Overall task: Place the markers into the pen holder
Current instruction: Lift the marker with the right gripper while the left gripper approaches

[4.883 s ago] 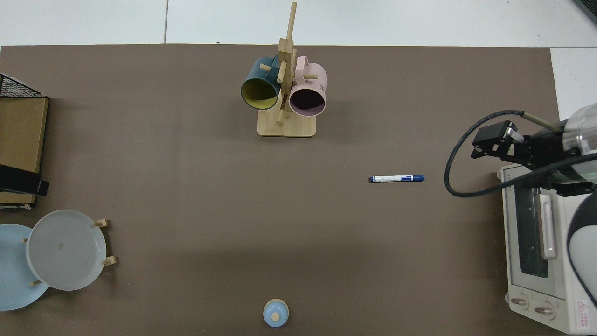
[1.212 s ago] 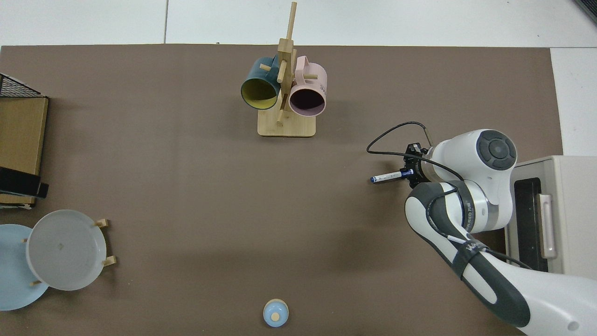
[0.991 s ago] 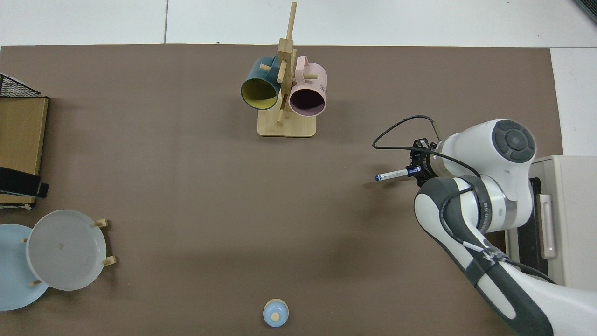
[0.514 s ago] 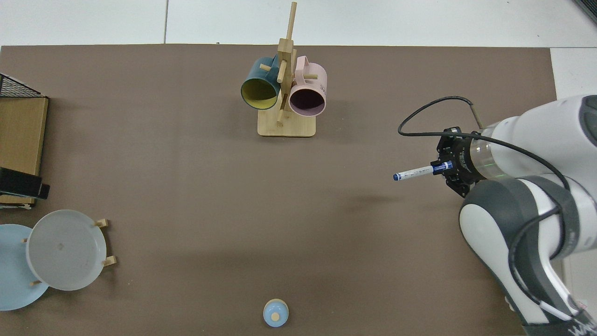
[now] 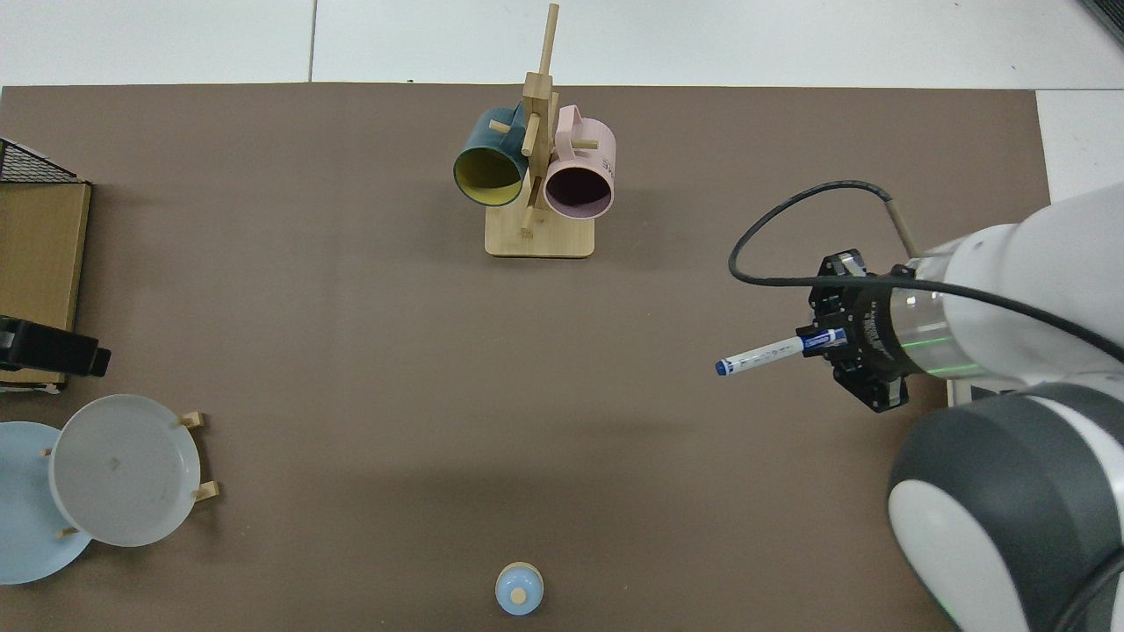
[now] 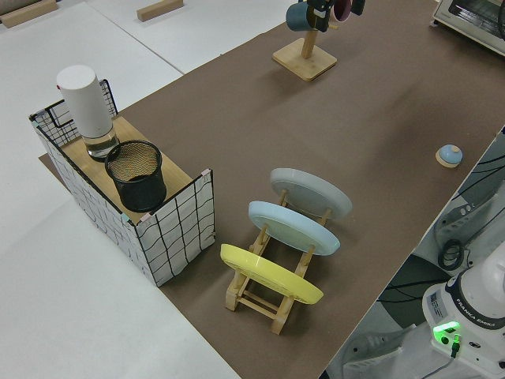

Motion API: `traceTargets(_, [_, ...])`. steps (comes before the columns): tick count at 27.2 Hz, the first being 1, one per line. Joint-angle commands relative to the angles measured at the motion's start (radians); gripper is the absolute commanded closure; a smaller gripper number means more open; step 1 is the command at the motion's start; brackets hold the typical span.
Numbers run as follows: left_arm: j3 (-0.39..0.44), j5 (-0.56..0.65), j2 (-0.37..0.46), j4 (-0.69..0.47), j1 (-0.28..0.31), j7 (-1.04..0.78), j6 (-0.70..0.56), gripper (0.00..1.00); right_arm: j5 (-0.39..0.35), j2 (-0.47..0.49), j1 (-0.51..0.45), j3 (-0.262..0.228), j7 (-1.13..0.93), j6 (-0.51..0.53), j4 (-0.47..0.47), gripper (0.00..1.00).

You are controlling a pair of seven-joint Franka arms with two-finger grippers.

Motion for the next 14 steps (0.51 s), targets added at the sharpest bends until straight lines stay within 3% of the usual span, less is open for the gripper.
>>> traceTargets(1, [-0.018, -0.004, -0.019, -0.021, -0.007, 0.063, 0.020, 0.02, 0.018, -0.013, 0.078, 0.007, 0.131, -0.023, 0.018, 1.00])
traceTargets(9, [-0.096, -0.009, -0.019, -0.021, -0.008, 0.207, 0.020, 0.02, 0.013, -0.007, 0.225, 0.007, 0.321, -0.010, 0.056, 1.00])
traceTargets(14, [-0.178, -0.010, -0.021, -0.019, -0.008, 0.343, 0.017, 0.02, 0.036, -0.007, 0.248, 0.010, 0.384, 0.016, 0.056, 1.00])
